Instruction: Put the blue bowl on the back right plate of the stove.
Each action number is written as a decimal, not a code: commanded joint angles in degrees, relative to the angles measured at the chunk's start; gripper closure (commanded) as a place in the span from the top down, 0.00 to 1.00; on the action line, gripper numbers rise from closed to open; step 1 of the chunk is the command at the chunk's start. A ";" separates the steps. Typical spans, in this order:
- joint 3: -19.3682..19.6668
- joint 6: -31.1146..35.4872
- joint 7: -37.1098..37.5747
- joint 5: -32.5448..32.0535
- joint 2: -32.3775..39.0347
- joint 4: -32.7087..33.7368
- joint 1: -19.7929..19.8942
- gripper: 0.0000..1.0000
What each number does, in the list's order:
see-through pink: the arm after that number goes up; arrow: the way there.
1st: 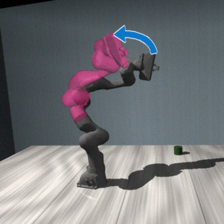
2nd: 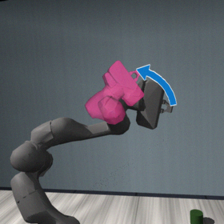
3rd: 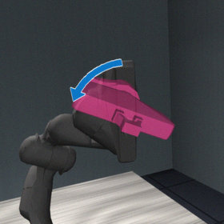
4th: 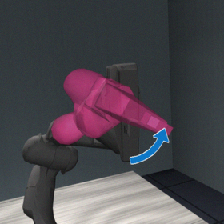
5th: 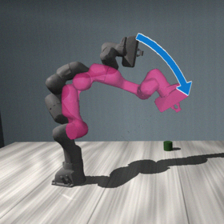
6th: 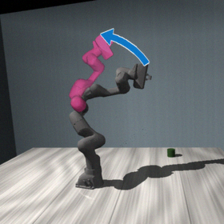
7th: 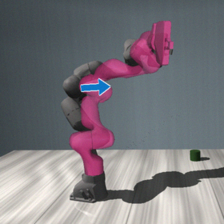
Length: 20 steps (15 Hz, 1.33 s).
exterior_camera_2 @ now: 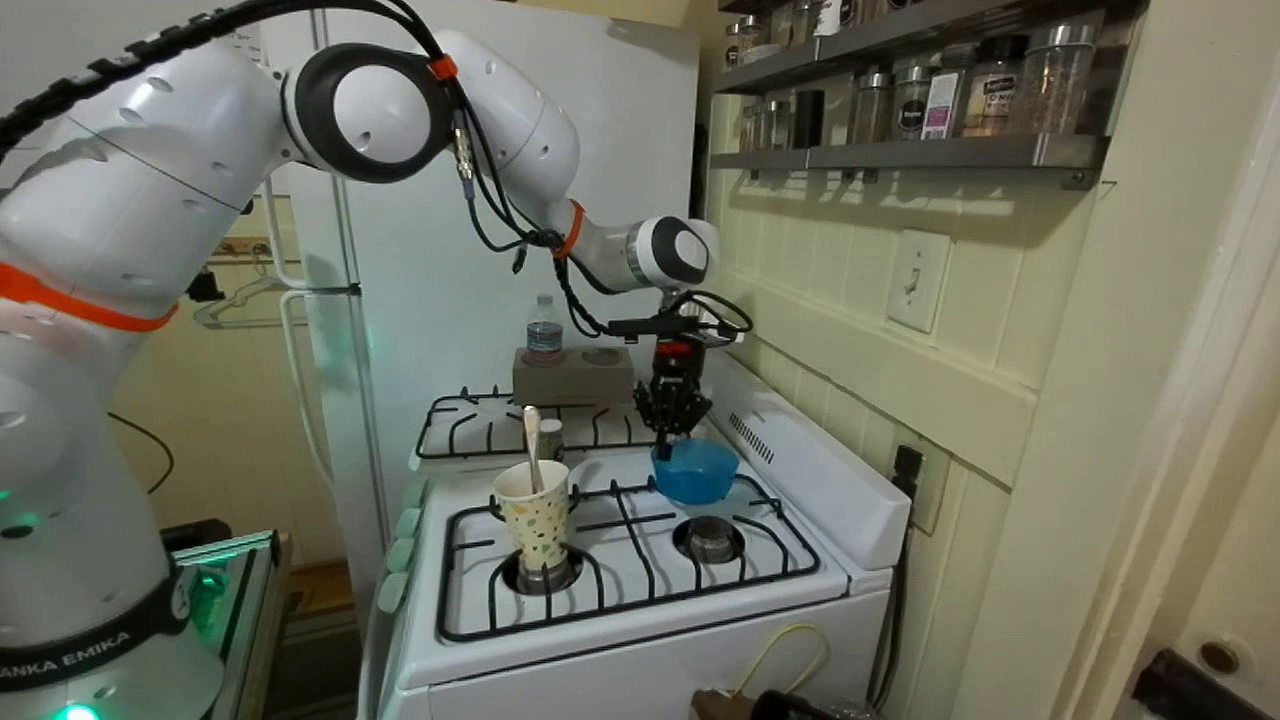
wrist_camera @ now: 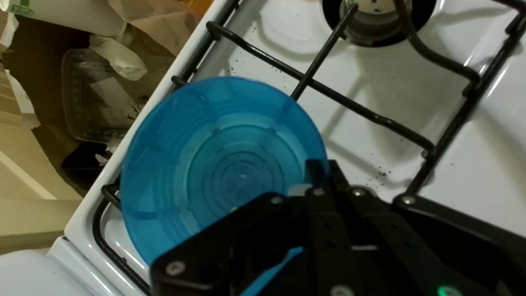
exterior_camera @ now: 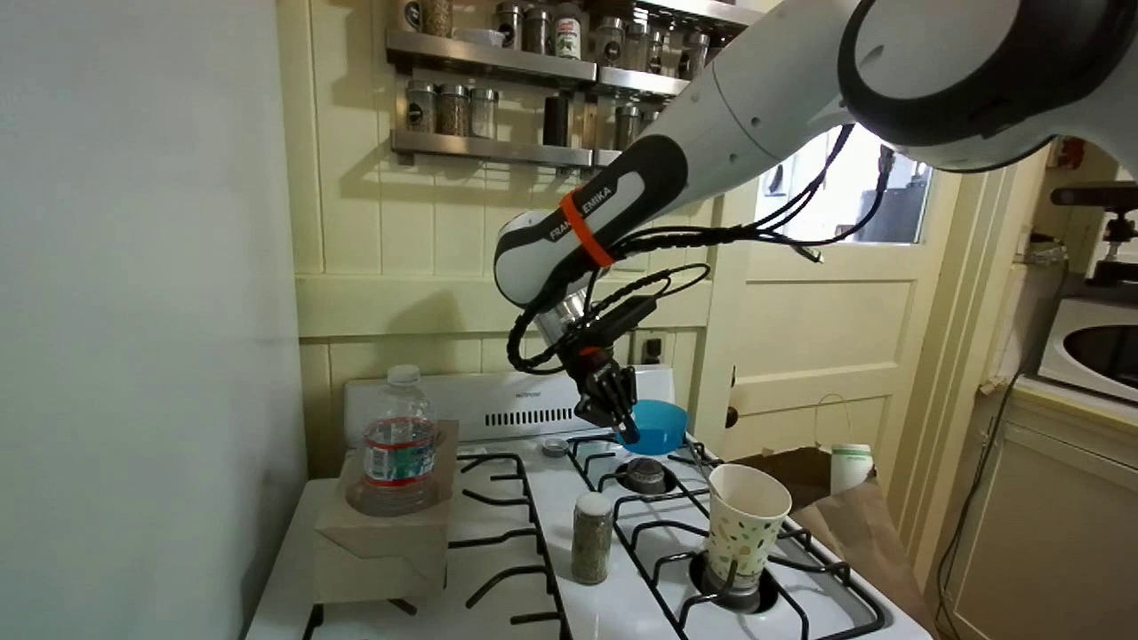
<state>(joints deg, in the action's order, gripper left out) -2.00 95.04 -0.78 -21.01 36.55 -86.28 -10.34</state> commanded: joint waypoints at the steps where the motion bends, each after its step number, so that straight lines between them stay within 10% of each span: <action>1: 1.17 -1.15 2.98 -0.18 2.35 3.57 -0.12 0.01; 6: 1.40 -0.69 1.12 0.26 4.60 6.59 0.89 0.01; 8: 1.24 -0.29 0.31 0.71 5.29 7.36 1.43 0.31; 16: 0.36 0.59 -0.54 2.33 4.18 6.37 1.76 0.90; 20: -2.13 4.70 -6.44 2.96 -2.18 -0.62 2.43 1.00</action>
<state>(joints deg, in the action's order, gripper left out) -2.21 95.73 -2.89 -19.29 40.36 -79.98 -8.75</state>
